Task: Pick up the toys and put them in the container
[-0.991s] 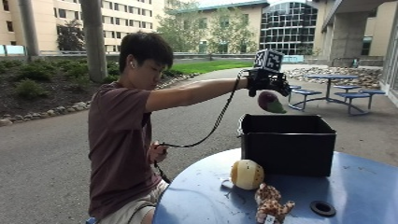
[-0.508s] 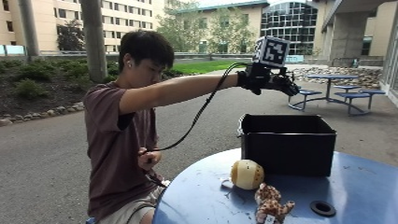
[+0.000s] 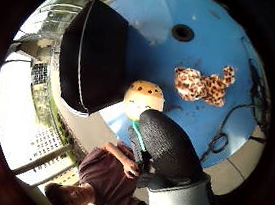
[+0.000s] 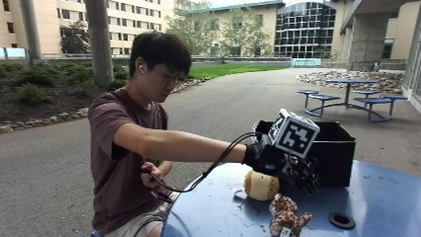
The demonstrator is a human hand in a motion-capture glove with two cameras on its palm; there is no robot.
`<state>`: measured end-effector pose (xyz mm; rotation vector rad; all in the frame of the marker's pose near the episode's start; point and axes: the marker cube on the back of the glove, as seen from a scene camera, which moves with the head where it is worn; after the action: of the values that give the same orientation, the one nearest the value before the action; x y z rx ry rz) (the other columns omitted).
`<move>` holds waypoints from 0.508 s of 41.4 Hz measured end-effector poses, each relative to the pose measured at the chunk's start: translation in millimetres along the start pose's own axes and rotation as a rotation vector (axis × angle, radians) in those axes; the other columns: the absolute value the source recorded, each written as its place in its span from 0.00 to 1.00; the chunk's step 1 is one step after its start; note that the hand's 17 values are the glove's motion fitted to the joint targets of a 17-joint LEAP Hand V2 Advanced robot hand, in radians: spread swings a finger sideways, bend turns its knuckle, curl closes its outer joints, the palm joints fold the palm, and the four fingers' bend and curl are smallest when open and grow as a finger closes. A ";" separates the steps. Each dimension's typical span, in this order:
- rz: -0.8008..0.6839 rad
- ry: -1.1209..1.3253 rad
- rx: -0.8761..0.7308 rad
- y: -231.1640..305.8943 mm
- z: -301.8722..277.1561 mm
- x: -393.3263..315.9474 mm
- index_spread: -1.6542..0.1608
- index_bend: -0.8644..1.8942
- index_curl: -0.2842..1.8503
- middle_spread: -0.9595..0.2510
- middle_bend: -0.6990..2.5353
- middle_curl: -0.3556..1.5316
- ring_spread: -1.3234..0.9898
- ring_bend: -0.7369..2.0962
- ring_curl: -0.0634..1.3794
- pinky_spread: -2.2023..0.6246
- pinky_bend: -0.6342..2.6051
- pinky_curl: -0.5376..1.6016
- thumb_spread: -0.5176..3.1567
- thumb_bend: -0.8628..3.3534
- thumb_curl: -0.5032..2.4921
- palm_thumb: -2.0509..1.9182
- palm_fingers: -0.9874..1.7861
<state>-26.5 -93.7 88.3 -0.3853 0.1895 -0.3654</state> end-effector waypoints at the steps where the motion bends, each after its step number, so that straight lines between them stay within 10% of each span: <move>1: 0.001 -0.018 -0.017 -5.5 14.2 2.3 0.78 0.34 0.23 0.72 0.27 0.38 0.52 0.43 0.29 0.77 0.44 0.43 0.48 0.20 0.29 0.51 0.30; 9: -0.006 -0.095 -0.130 -37.1 121.1 19.0 0.77 0.35 0.22 0.69 0.27 0.38 0.52 0.39 0.28 0.77 0.43 0.43 0.49 0.21 0.29 0.54 0.29; 21: 0.003 -0.165 0.217 -55.9 173.4 6.1 0.81 0.46 0.27 0.62 0.39 0.45 0.44 0.51 0.32 0.67 0.40 0.40 0.54 0.28 0.32 0.67 0.72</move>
<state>4.7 -86.8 267.7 -0.1993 -0.0108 -0.3457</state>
